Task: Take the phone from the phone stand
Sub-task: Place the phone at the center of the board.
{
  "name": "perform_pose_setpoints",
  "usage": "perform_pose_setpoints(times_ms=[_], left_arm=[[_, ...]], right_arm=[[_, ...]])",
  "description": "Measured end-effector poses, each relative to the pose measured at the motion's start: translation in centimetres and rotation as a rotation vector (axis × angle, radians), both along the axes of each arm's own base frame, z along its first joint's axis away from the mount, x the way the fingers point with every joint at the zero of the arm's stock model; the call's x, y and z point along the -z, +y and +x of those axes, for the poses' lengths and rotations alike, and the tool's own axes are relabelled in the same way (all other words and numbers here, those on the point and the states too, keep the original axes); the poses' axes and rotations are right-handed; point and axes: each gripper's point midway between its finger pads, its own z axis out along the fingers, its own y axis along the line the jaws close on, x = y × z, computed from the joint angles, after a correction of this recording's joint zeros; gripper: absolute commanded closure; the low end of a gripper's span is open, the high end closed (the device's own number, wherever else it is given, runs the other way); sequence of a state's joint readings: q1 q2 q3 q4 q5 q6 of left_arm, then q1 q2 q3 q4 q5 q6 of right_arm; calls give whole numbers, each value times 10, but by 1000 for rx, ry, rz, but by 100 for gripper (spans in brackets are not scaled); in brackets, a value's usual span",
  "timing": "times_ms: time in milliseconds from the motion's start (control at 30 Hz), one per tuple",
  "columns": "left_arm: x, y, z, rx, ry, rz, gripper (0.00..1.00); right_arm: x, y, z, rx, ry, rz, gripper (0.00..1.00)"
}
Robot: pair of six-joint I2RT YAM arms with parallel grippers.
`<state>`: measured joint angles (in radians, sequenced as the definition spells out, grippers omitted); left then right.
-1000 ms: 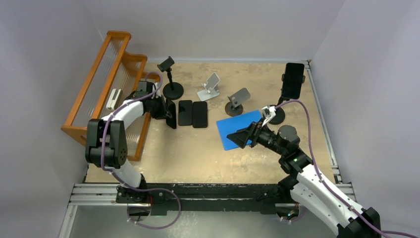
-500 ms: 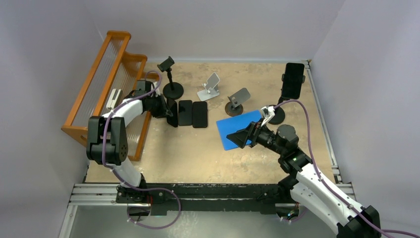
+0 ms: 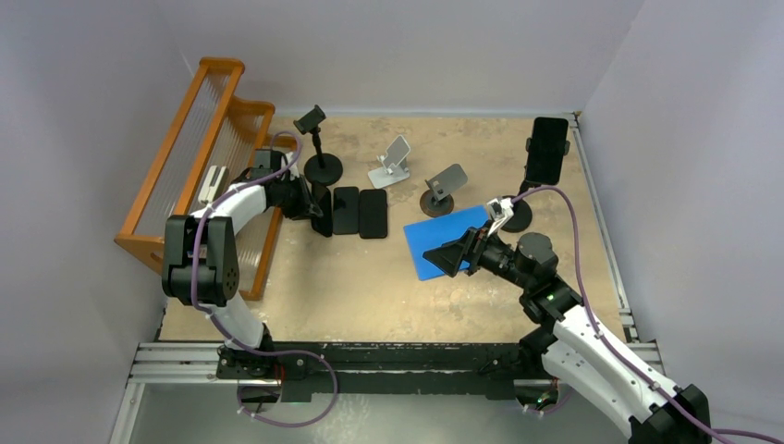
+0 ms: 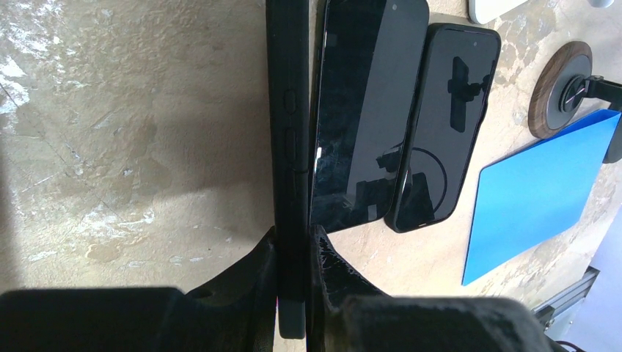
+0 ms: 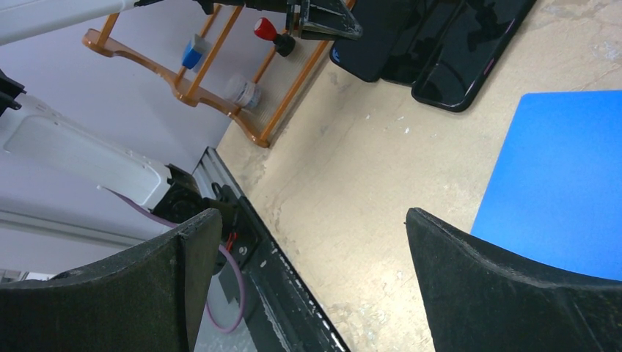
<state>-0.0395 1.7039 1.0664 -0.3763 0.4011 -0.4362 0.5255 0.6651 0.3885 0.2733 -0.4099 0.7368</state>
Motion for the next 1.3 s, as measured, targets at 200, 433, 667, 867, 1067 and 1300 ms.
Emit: perform_pose_setpoints(times_ms=[200,433,667,867,1067,1300], left_arm=[[1,1,2,-2,-5,8,78],[3,7,6,-16,-17,43,75],[5,13,7,-34,-18,72,75],[6,16,8,-46,-18,91,76],[10,19,8,-53,-11,108,77],[11,20,9,-55,-6,114,77]], right_arm=[[-1,-1,-1,0,-6,2,3],[-1,-1,-1,0,-6,1,3],[0,-1,-1,1,-2,-5,3],[2,-1,-2,1,3,-7,3],[2,-2,-2,1,5,-9,3],[2,-2,-2,1,5,-9,3]])
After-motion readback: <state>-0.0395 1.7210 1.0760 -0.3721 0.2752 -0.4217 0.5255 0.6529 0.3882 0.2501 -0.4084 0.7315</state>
